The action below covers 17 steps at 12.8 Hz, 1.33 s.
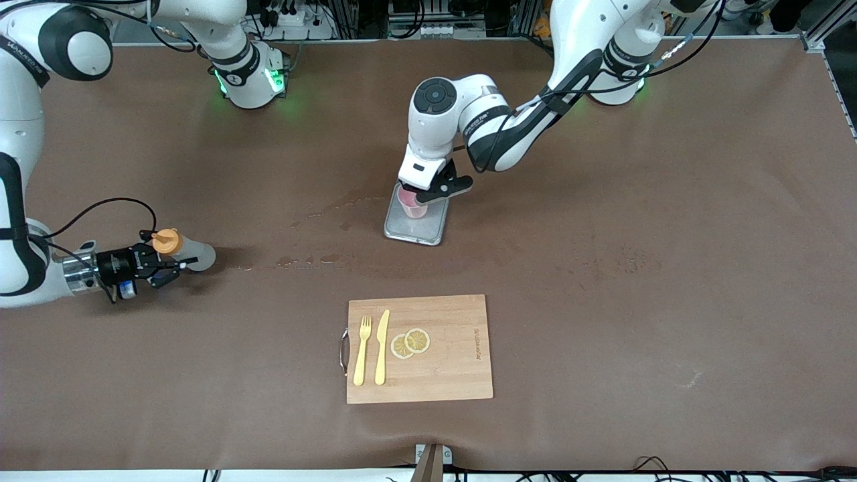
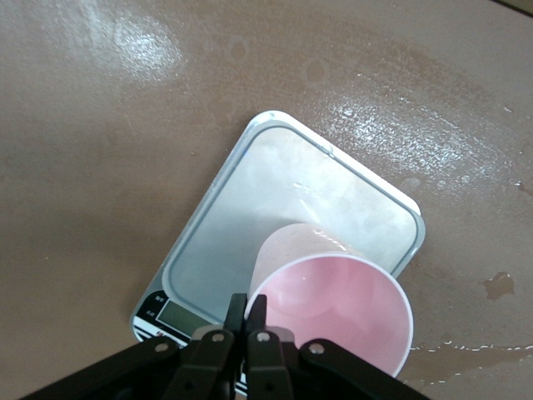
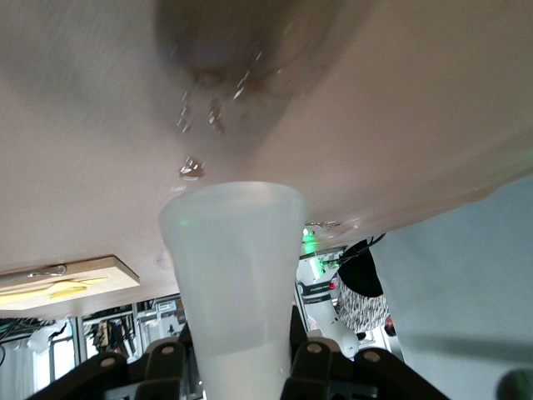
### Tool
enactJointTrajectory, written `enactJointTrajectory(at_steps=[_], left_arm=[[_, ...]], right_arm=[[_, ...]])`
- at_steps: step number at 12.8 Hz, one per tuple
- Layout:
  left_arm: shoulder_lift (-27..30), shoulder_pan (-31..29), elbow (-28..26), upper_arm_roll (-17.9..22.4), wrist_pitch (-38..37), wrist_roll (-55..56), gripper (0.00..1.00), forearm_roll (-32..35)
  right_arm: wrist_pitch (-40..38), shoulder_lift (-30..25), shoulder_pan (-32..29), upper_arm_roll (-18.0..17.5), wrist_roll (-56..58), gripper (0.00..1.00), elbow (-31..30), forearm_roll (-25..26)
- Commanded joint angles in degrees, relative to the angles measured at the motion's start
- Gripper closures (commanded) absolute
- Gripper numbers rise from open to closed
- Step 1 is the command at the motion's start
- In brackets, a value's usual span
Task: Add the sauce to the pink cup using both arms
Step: 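Open the left gripper on the cup while the right gripper lifts the bottle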
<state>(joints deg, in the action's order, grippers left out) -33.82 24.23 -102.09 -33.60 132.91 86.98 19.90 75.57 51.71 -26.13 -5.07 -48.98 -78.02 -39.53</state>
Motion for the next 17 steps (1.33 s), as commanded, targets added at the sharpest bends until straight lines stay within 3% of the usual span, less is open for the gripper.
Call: enactJointTrajectory(at_steps=[1,2,3,4,8,12,17], left_arm=[[-2.48,1.26,3.21,0.38,-0.55,2.06,1.0,1.81],[-2.48,1.08,3.39,0.46,-0.63,2.06,0.87,1.81],[-2.48,0.56,3.56,0.55,-0.63,2.06,0.49,1.64],[-2.14,0.38,3.56,0.9,-0.63,1.45,0.0,1.98],[3.82,-2.86,3.48,1.25,-2.55,1.09,0.0,1.99],[13.84,-9.01,3.83,0.99,-11.87,-5.22,0.0,1.29],[21.06,-21.74,4.61,0.73,-16.01,-25.74,0.0,-5.82]], right_arm=[[-1.12,-2.05,2.92,0.33,-3.48,0.67,0.59,1.46],[-1.04,-2.83,3.97,0.15,-4.71,0.67,1.02,3.3],[-0.95,-3.19,5.2,0.15,-5.94,0.67,1.38,4.97],[-1.03,-3.54,6.61,0.24,-7.17,0.67,1.55,5.94],[-0.95,-4.95,9.78,0.15,-12.54,0.67,3.66,10.25],[-0.51,-8.11,16.36,0.33,-21.14,0.67,4.63,15.7],[-0.51,-9.7,23.75,0.41,-31.24,0.67,6.12,21.93]])
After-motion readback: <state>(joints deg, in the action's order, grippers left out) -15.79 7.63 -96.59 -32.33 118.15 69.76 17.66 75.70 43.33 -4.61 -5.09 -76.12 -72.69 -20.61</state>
